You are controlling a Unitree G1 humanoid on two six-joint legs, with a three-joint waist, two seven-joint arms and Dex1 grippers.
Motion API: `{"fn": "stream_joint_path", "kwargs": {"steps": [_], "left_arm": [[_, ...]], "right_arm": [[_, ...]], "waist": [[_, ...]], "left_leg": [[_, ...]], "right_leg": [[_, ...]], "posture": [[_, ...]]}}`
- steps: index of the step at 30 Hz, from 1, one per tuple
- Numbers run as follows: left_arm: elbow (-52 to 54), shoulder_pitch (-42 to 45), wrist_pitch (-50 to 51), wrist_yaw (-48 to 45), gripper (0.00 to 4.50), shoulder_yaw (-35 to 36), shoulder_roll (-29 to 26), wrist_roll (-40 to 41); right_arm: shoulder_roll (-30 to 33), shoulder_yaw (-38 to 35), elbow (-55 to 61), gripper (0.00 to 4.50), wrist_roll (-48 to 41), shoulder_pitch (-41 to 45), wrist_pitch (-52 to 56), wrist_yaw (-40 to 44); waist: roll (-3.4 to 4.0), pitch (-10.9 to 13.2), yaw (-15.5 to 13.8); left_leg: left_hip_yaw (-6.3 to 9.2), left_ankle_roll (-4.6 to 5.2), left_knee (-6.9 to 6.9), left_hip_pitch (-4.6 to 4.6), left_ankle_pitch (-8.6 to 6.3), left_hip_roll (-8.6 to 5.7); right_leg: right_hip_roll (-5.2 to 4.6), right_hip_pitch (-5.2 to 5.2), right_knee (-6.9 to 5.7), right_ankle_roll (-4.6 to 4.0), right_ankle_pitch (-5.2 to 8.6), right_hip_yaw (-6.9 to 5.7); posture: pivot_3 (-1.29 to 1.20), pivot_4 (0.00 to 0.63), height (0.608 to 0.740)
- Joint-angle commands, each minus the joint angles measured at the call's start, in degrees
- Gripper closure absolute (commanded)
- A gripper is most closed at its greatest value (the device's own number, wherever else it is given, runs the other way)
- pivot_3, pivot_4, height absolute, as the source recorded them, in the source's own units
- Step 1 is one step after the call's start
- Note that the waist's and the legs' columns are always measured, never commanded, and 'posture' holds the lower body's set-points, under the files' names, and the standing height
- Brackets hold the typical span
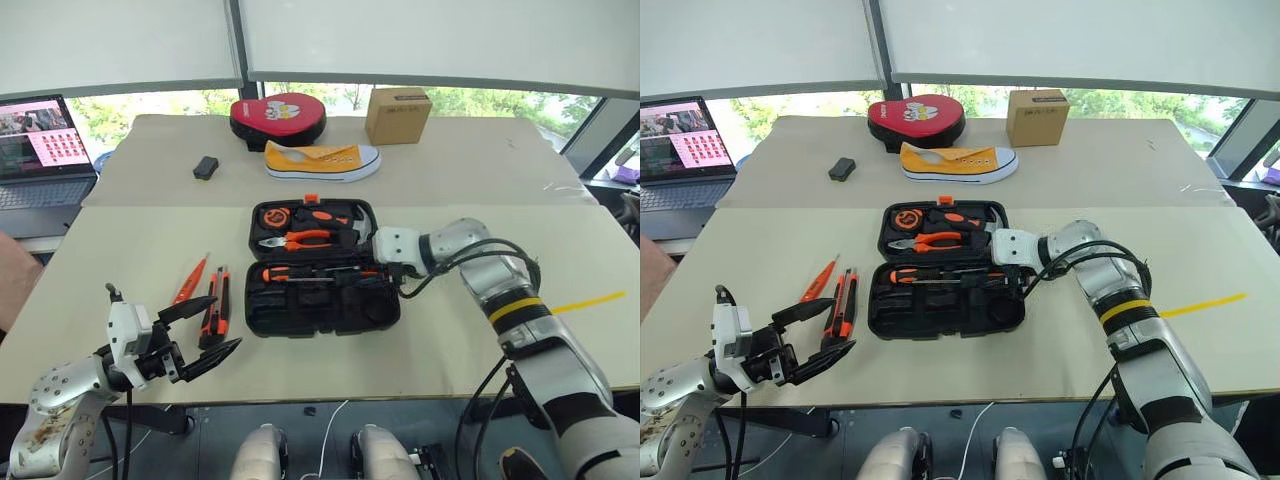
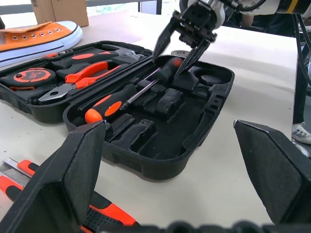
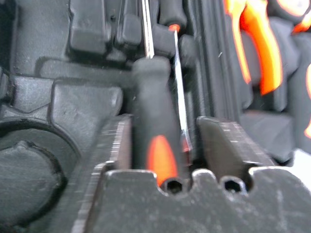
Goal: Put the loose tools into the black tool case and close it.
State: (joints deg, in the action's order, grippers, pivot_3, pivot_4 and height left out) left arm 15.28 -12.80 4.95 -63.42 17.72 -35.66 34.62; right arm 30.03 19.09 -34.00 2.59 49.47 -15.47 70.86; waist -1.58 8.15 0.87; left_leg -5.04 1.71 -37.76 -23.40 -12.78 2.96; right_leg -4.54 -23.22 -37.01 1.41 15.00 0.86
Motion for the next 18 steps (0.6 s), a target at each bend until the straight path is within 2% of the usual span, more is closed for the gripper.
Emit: {"fn": "stream_joint_path", "kwargs": {"steps": [1, 3, 6, 13, 14, 18], "left_arm": [[1.53, -0.35, -1.20, 0.43, 0.00, 1.28, 0.13, 0.58], [1.51, -0.41, -1.21, 0.49, 0.00, 1.35, 0.11, 0.66], [1.44, -0.18, -1.08, 0.69, 0.00, 1.37, 0.04, 0.73], [1.92, 0.33, -0.43, 1.55, 0.00, 0.67, -0.60, 0.16], [1.98, 0.27, -0.30, 1.62, 0.00, 0.60, -0.87, -0.10], [1.89, 0.71, 0.20, 1.97, 0.00, 0.68, -1.47, -0.55]], "right_arm": [[-1.21, -5.59, 2.04, 1.18, -9.47, 1.84, 0.64, 5.61], [-1.75, -6.96, 2.70, 1.18, -12.19, 1.51, 3.62, 7.12], [-3.37, -8.22, 2.34, 1.92, -13.59, 0.25, 9.35, 5.35], [-6.17, -4.08, -0.98, 4.29, -5.76, -2.89, 6.58, -0.64], [-6.51, -3.62, -2.27, 4.41, -4.47, -2.88, 5.16, -1.62], [-7.74, -1.99, -5.72, 4.41, -1.60, -2.12, 2.09, -2.58]], "waist": [[0.00, 0.00, 0.01], [0.00, 0.00, 0.01], [0.00, 0.00, 0.01], [0.01, 0.01, 0.08], [0.01, 0.01, 0.12], [0.01, 0.00, 0.21]], "left_leg": [[0.00, 0.00, 0.00, 0.00, 0.00, 0.00], [0.01, 0.00, 0.00, 0.02, 0.00, 0.02], [0.01, -0.01, 0.00, 0.03, 0.00, 0.02], [-0.01, -0.02, 0.02, 0.00, -0.01, -0.02], [-0.03, -0.02, 0.02, 0.00, -0.01, -0.03], [-0.03, -0.03, 0.03, 0.06, -0.02, -0.03]], "right_leg": [[0.00, 0.00, 0.00, 0.00, 0.00, 0.00], [0.00, 0.02, -0.01, 0.00, 0.00, 0.00], [-0.02, 0.03, -0.01, -0.01, 0.00, 0.00], [-0.19, -0.03, -0.02, -0.03, 0.00, -0.03], [-0.21, -0.05, -0.02, -0.03, 0.00, -0.03], [-0.18, -0.01, -0.02, -0.03, 0.00, -0.04]], "posture": [[0.00, 0.150, 0.740], [0.00, 0.150, 0.740], [0.00, 0.150, 0.740], [0.00, 0.150, 0.740], [0.00, 0.150, 0.740], [0.00, 0.150, 0.740]]}}
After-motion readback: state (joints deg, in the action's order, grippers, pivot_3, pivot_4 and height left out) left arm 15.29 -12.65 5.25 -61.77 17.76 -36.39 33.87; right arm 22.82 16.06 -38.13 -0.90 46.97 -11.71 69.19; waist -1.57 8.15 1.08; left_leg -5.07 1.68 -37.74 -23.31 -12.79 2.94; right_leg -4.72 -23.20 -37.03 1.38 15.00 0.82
